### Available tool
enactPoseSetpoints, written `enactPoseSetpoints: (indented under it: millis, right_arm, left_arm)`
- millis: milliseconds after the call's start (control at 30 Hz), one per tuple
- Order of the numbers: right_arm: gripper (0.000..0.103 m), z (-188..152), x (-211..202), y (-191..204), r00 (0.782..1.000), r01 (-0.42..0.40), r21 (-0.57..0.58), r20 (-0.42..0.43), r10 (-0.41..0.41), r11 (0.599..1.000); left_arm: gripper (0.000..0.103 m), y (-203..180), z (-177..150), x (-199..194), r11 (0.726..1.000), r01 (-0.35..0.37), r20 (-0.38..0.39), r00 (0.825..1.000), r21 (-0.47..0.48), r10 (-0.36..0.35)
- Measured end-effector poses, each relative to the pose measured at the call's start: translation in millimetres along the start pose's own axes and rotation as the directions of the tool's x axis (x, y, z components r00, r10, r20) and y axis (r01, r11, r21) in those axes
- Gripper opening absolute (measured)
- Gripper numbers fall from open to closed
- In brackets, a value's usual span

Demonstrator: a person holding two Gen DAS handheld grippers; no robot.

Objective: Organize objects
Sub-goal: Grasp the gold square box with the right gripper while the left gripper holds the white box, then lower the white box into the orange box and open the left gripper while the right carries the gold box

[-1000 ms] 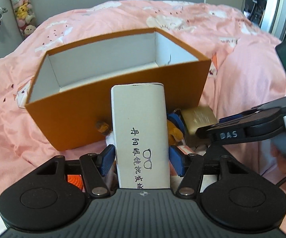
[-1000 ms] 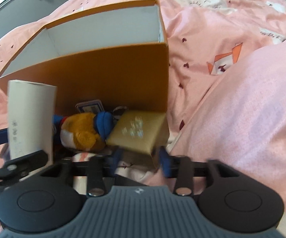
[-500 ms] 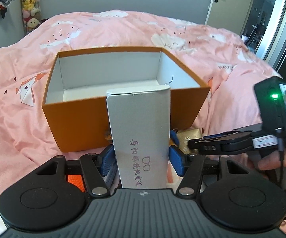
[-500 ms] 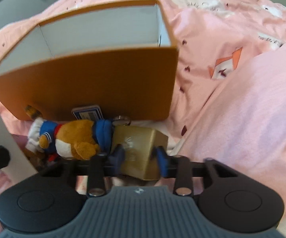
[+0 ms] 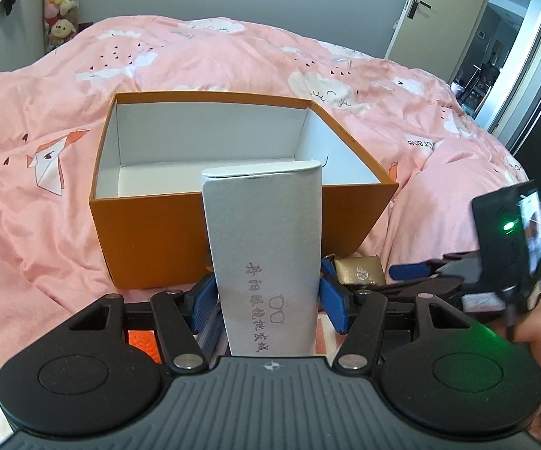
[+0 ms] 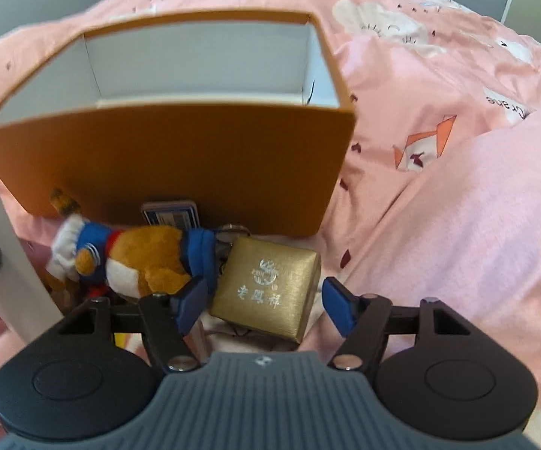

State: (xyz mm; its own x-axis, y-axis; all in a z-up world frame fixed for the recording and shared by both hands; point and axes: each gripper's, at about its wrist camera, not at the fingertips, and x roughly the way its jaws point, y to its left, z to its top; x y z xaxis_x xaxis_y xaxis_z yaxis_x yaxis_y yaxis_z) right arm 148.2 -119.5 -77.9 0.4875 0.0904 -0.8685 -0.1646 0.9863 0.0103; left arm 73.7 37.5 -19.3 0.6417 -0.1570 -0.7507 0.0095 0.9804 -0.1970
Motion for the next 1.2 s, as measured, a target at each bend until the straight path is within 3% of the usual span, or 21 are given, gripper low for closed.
enactPoseSetpoints:
  millis: [200,400,667,767,900,1000,1100,1200]
  right_arm:
    - [0.068,2,27,-1,0.997,0.000,0.045,-0.083,0.004,0.999]
    - [0.066,-1,5,-11,0.998,-0.040,0.070,-0.051,0.043,0.997]
    - [0.064,18,-78,-27,0.983,-0.161,0.049,0.095,0.156,0.986]
    - [0.064,37,-110,-24,0.961,-0.217,0.010,0.176,0.212,0.976]
    - [0.064,74,-123,-16,0.926,-0.271,-0.034,0.264,0.271,0.962]
    - [0.064,107,-104,-5,0.913,-0.296,-0.031,0.285,0.292,0.955]
    - [0.064,131,-69,0,0.926,-0.279,0.001,0.264,0.269,0.960]
    - [0.064,133,-40,5,0.945,-0.232,0.008,0.239,0.223,0.973]
  left_arm:
    - [0.068,4,3,2,1.000,0.013,-0.007,1.000,-0.012,-0.013]
    - [0.068,6,10,-3,0.998,0.059,-0.009,0.998,-0.010,-0.060]
    - [0.068,9,47,-33,0.994,0.096,0.027,0.995,0.054,-0.098]
    - [0.068,9,71,-42,0.992,0.094,0.043,0.994,0.087,-0.098]
    - [0.068,13,110,-37,0.993,0.083,0.044,0.995,0.089,-0.087]
    - [0.068,22,137,-7,0.995,0.078,-0.025,0.997,0.055,-0.077]
    - [0.068,33,154,42,0.999,0.034,-0.133,0.991,0.030,-0.030]
    - [0.068,41,161,90,0.999,-0.032,-0.226,0.973,0.029,0.038]
